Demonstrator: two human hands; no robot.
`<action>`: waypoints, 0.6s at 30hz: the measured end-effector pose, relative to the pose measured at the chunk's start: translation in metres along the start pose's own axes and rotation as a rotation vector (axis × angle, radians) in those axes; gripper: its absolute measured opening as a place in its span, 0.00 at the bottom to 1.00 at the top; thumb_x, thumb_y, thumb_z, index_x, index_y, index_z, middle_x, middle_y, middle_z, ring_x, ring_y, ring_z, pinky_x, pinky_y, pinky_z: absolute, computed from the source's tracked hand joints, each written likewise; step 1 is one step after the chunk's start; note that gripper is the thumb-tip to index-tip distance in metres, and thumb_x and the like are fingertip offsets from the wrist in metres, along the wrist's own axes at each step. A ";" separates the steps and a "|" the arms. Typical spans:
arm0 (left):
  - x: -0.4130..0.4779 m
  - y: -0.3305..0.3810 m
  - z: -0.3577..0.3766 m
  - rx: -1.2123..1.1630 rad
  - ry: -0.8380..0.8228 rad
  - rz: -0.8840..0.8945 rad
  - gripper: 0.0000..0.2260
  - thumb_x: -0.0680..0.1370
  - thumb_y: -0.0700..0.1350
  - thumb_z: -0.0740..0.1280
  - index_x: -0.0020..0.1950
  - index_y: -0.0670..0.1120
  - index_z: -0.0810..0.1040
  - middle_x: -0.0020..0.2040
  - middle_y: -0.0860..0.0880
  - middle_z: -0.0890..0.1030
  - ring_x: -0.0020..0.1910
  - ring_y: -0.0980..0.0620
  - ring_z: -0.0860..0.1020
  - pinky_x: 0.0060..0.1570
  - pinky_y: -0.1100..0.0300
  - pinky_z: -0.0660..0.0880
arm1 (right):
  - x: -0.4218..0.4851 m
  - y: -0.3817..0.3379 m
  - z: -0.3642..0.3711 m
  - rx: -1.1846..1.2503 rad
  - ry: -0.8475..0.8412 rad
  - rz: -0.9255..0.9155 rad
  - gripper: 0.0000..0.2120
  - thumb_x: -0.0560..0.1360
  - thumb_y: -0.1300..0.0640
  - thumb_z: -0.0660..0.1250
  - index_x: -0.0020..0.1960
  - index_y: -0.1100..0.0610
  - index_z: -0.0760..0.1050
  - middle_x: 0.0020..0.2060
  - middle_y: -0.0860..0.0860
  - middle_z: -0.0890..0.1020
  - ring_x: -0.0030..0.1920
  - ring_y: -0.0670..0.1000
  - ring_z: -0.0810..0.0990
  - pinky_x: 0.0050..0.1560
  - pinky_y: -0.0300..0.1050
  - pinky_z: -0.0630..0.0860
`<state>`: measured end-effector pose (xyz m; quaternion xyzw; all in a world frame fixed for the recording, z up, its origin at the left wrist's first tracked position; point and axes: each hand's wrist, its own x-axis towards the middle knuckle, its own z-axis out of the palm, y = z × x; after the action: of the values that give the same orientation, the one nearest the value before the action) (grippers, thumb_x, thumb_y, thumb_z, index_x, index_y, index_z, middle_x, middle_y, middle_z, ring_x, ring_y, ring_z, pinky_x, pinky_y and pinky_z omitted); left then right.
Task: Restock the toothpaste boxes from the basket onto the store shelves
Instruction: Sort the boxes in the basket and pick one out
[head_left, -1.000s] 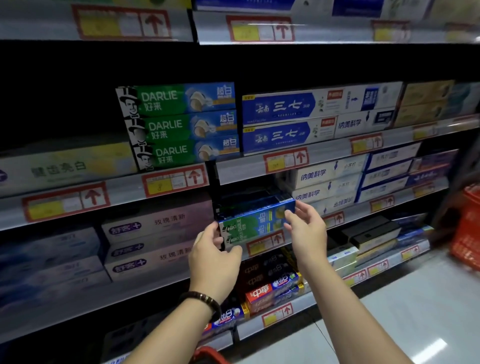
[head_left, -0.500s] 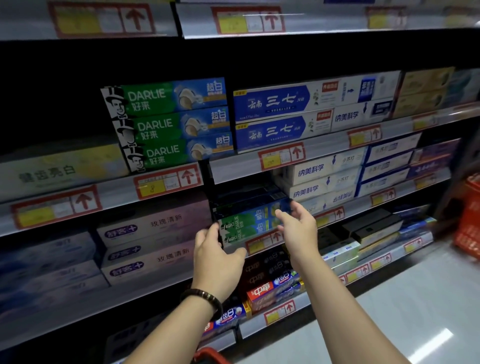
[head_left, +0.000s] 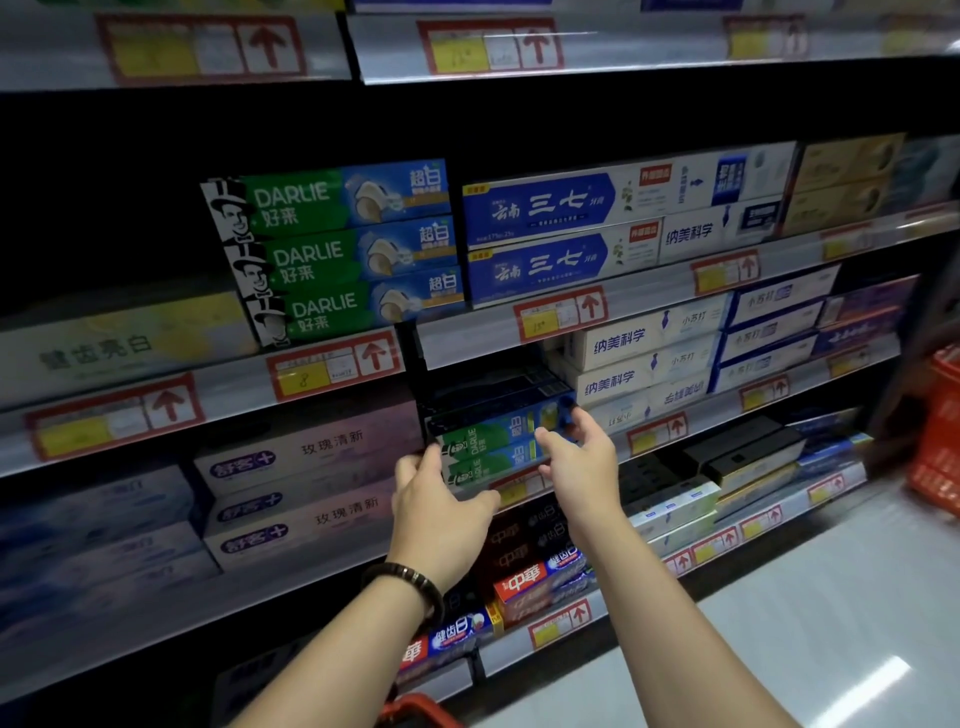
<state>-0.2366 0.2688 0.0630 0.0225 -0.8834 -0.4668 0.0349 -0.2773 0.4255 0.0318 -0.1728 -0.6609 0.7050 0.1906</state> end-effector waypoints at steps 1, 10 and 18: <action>0.000 0.000 0.000 0.002 0.000 0.000 0.39 0.76 0.52 0.75 0.83 0.49 0.60 0.69 0.52 0.65 0.70 0.46 0.69 0.70 0.46 0.72 | 0.001 0.001 0.001 -0.012 -0.003 -0.002 0.44 0.68 0.42 0.72 0.82 0.50 0.66 0.66 0.45 0.70 0.68 0.55 0.77 0.69 0.63 0.77; -0.003 0.006 -0.003 -0.033 0.005 -0.010 0.39 0.77 0.49 0.74 0.83 0.48 0.59 0.68 0.54 0.65 0.60 0.53 0.74 0.55 0.61 0.73 | 0.000 0.004 0.002 -0.048 -0.005 0.007 0.37 0.75 0.47 0.73 0.82 0.51 0.66 0.74 0.50 0.72 0.69 0.55 0.77 0.68 0.63 0.78; -0.021 0.006 -0.019 -0.130 0.048 -0.028 0.31 0.79 0.44 0.73 0.80 0.52 0.65 0.68 0.55 0.72 0.46 0.60 0.80 0.37 0.73 0.69 | -0.021 -0.008 0.003 -0.114 -0.020 0.045 0.26 0.80 0.54 0.72 0.77 0.52 0.71 0.59 0.47 0.81 0.60 0.55 0.82 0.65 0.63 0.79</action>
<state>-0.2138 0.2578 0.0778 0.0437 -0.8497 -0.5230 0.0512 -0.2603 0.4126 0.0399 -0.1911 -0.6980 0.6718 0.1580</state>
